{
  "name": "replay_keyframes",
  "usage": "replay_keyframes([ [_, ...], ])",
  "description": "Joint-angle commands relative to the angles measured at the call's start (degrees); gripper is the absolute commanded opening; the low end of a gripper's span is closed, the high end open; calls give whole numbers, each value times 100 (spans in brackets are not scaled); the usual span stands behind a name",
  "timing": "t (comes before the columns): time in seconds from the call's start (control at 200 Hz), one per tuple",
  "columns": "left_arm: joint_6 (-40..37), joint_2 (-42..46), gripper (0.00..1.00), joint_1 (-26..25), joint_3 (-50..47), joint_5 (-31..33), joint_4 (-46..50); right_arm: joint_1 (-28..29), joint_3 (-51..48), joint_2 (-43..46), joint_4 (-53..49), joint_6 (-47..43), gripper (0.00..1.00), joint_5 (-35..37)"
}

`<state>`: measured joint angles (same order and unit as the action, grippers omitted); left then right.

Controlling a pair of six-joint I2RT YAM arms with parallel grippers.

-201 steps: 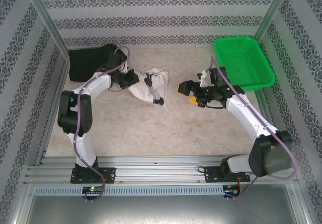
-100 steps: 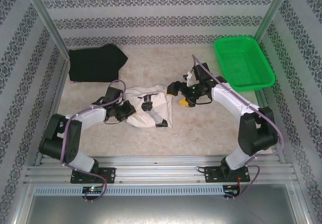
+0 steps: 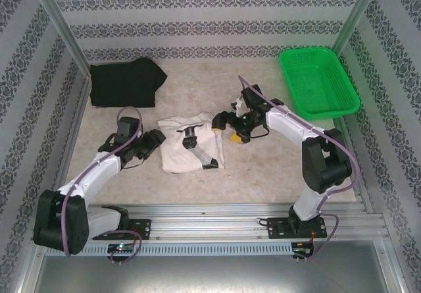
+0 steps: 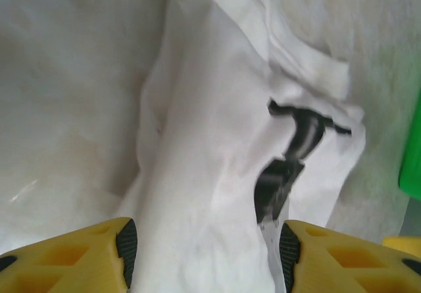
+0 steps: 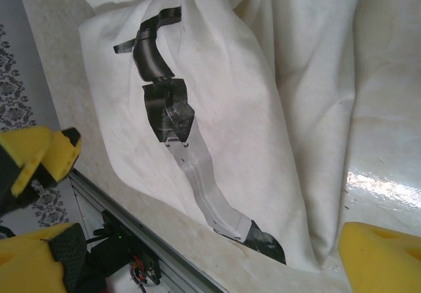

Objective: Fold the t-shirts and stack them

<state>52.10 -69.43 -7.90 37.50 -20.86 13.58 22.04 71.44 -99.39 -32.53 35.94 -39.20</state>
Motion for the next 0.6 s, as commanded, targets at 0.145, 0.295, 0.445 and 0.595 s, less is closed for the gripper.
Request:
replay_keyframes([
  [0.145, -749, -1698, 59, 272, 1076, -179, -183, 81, 51, 58, 2, -180, 98, -16],
  [0.295, -979, -2391, 59, 255, 1562, -203, -389, 81, -55, 187, 37, -183, 98, -37],
  [0.445, -1234, -3062, 59, 193, 2068, -267, -123, 56, -138, 254, 63, -183, 98, -54],
  [0.595, -1487, -3589, 58, 122, 2503, -175, 302, 37, -131, 305, 98, -149, 98, -87],
])
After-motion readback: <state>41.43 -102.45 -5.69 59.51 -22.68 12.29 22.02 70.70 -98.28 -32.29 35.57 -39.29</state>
